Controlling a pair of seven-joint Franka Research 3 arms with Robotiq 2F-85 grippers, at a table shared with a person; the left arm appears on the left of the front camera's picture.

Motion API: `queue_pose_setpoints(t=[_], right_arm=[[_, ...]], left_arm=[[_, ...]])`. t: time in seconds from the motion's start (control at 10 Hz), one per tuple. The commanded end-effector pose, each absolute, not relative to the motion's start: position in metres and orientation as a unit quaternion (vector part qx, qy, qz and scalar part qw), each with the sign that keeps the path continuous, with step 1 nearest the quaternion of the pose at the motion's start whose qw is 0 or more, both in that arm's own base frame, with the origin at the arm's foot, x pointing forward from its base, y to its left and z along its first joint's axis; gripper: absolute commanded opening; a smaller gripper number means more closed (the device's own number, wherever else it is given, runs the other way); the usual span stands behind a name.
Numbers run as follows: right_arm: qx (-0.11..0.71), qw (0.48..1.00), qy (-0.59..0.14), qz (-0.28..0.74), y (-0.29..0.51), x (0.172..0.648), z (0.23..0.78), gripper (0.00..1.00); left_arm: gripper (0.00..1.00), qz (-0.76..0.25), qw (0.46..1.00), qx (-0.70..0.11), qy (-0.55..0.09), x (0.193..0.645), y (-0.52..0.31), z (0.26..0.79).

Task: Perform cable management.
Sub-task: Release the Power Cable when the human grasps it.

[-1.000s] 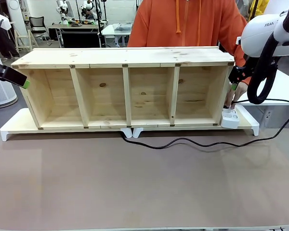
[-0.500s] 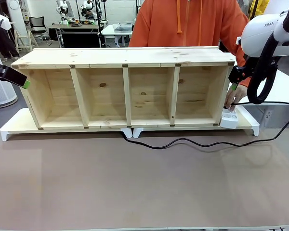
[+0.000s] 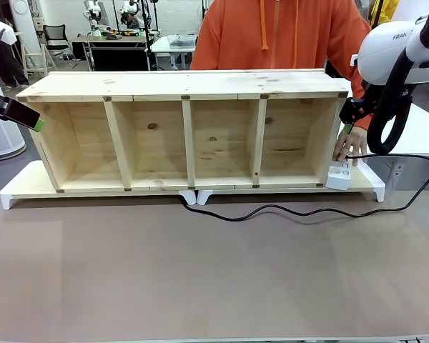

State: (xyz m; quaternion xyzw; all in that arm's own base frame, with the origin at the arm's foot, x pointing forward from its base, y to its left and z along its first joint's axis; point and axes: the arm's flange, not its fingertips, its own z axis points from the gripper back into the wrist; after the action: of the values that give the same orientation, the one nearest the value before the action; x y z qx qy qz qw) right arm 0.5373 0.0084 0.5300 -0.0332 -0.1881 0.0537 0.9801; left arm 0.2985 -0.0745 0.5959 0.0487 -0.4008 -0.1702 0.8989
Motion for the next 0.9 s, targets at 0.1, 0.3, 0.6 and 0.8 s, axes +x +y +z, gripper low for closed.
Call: queue_pose_setpoints(t=[0.1, 0.3, 0.6, 0.8], right_arm=[[-0.032, 0.981, -0.185, 0.054, 0.0084, 0.5368, 0.5292, 0.94], [-0.032, 0.981, -0.185, 0.054, 0.0084, 0.5368, 0.5292, 0.94], [-0.032, 0.981, -0.185, 0.054, 0.0084, 0.5368, 0.5292, 0.94], [-0.032, 0.981, -0.185, 0.054, 0.0084, 0.5368, 0.5292, 0.94]], left_arm=[[1.00, -0.175, 0.896, 0.054, -0.405, 0.2995, -0.0741, 0.5962], [1.00, -0.175, 0.896, 0.054, -0.405, 0.2995, -0.0741, 0.5962], [1.00, -0.175, 0.896, 0.054, -0.405, 0.2995, -0.0741, 0.5962], [1.00, -0.175, 0.896, 0.054, -0.405, 0.2995, -0.0741, 0.5962]])
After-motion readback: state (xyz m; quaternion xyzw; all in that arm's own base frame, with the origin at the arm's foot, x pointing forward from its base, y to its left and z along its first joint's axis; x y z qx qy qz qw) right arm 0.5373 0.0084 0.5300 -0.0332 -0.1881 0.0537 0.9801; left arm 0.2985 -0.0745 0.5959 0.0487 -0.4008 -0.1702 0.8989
